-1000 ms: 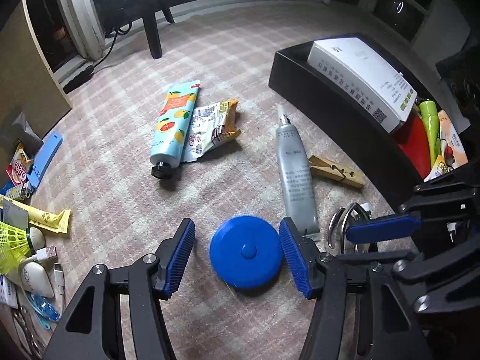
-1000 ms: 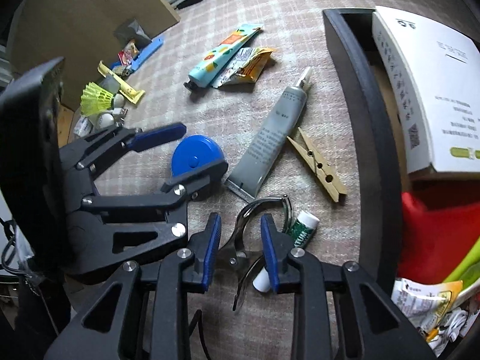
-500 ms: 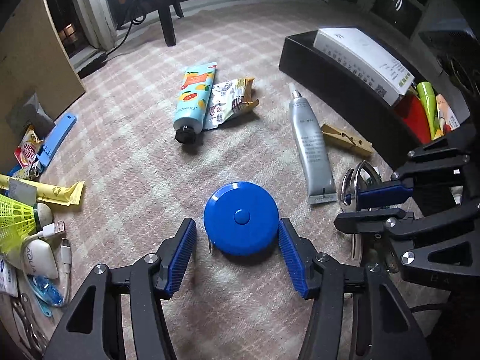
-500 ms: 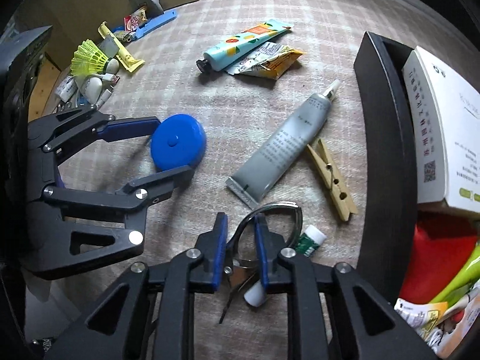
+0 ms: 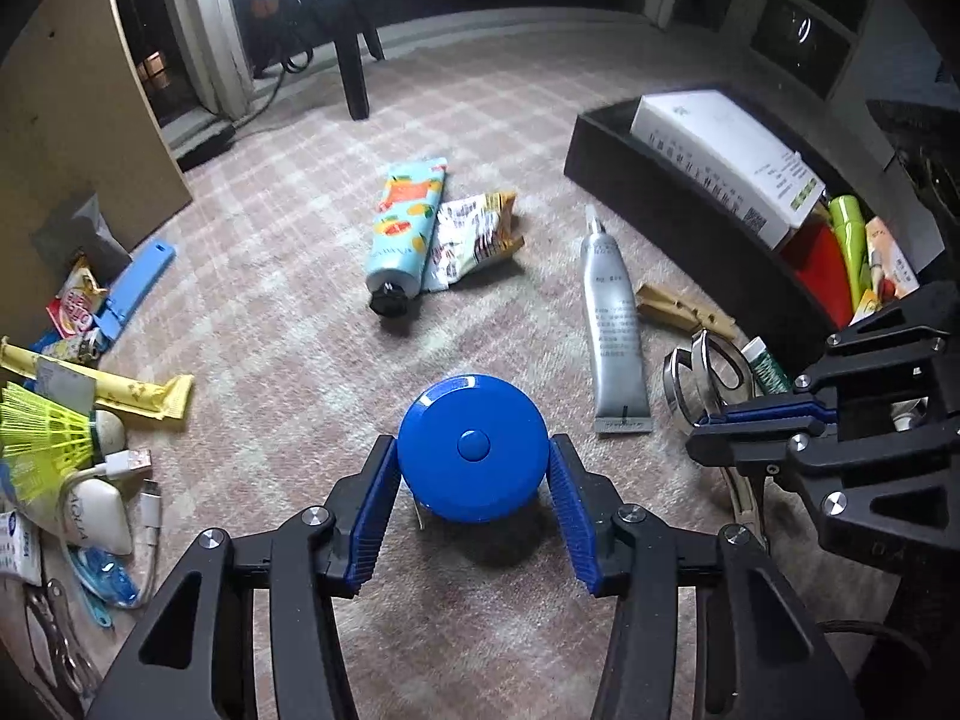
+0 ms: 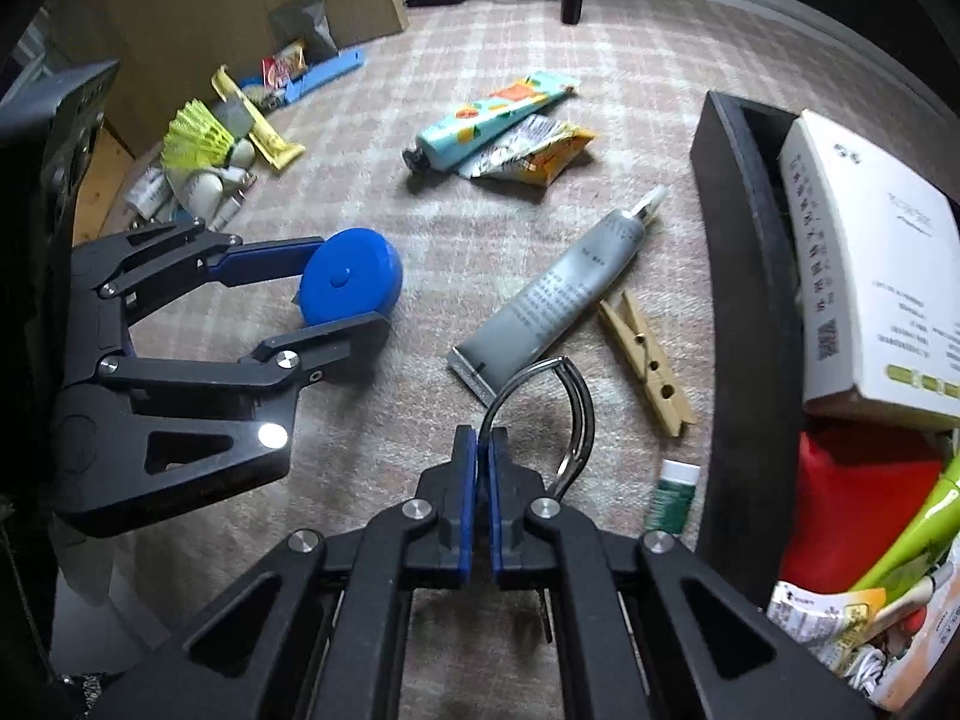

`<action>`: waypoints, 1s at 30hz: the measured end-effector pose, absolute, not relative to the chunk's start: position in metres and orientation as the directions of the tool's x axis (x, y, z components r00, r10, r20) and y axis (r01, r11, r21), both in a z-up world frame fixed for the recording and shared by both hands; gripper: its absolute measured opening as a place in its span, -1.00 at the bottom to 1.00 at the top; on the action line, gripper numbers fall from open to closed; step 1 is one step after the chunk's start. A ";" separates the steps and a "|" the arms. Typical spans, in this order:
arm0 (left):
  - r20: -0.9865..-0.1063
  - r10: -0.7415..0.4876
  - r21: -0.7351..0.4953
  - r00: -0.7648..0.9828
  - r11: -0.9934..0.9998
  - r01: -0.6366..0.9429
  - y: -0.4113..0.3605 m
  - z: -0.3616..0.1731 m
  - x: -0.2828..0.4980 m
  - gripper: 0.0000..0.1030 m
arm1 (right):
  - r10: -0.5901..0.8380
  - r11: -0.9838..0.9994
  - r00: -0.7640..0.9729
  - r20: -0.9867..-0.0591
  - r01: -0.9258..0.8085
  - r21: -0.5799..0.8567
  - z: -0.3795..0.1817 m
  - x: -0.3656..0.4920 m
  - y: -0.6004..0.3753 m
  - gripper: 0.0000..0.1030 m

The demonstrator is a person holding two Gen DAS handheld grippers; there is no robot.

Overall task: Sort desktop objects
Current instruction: 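Carry tape measure and scissors into the black box and open both tools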

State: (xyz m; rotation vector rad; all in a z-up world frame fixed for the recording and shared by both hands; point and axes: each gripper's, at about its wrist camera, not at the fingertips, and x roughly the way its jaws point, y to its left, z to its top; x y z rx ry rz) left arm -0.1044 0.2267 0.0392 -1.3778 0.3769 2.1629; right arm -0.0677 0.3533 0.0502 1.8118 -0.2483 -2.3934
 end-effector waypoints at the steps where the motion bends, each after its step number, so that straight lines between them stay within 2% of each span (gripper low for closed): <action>1: -0.895 0.299 -0.058 -0.332 -0.814 -0.578 0.227 0.042 -0.103 -0.08 | -0.207 -0.977 -0.279 -0.938 0.001 0.215 0.055 -0.067 0.352 -0.92; 11: -0.862 0.370 -0.081 -0.347 -0.776 -0.626 0.255 0.070 -0.097 -0.08 | -0.203 -0.969 -0.388 -0.899 -0.054 0.242 0.098 -0.060 0.381 -0.92; 19: -0.836 0.441 -0.100 -0.328 -0.709 -0.698 0.313 0.094 -0.079 -0.08 | -0.104 -0.961 -0.455 -0.884 -0.184 0.208 0.128 -0.040 0.458 -0.92; 30: -0.826 0.489 -0.105 -0.280 -0.622 -0.776 0.394 0.112 -0.054 -0.08 | 0.027 -0.921 -0.473 -0.880 -0.355 0.162 0.136 -0.008 0.539 -0.92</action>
